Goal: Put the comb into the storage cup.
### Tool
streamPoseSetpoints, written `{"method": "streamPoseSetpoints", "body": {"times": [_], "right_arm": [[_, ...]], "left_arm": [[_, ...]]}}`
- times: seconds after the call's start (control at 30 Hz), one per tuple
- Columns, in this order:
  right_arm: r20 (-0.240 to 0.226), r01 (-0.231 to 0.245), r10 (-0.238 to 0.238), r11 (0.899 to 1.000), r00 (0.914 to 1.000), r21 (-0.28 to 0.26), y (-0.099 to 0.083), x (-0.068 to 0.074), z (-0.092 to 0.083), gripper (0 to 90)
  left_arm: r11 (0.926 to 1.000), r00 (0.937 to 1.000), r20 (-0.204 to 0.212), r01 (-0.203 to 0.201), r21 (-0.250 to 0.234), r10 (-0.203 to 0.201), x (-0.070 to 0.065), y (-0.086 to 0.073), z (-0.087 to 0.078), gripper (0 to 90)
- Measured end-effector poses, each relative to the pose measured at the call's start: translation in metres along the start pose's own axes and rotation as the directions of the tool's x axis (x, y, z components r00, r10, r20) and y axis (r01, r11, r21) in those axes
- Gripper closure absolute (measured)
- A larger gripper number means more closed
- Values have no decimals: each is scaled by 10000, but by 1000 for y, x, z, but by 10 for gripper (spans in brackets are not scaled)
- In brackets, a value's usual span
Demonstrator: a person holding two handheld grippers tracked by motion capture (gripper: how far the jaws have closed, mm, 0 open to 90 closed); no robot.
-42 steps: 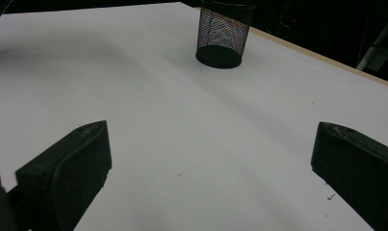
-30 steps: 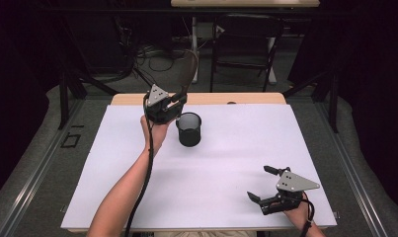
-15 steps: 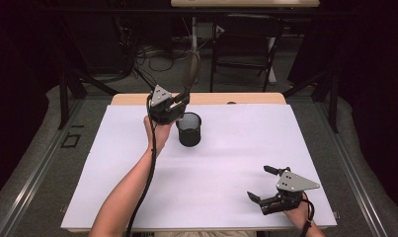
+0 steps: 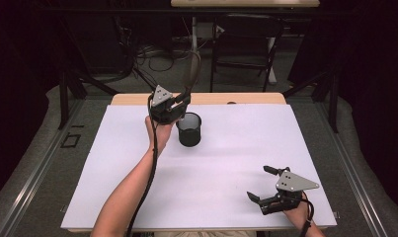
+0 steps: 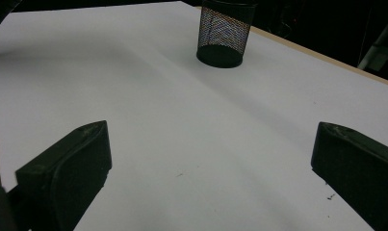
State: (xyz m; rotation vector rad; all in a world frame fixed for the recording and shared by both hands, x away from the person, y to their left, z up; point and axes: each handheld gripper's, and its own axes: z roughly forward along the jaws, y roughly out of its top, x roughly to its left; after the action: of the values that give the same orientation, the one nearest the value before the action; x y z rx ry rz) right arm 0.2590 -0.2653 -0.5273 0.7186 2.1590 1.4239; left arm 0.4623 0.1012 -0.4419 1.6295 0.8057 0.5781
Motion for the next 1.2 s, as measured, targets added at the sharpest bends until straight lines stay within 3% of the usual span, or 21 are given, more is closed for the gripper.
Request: {"method": "streamPoseSetpoints", "body": {"times": [1.2], "right_arm": [[-39, 5, -5, 10000, 10000, -4, 0, 0, 0, 1]], "left_arm": [[9994, 10000, 56, -77, 338, 75, 0, -13, 8, 724]]}}
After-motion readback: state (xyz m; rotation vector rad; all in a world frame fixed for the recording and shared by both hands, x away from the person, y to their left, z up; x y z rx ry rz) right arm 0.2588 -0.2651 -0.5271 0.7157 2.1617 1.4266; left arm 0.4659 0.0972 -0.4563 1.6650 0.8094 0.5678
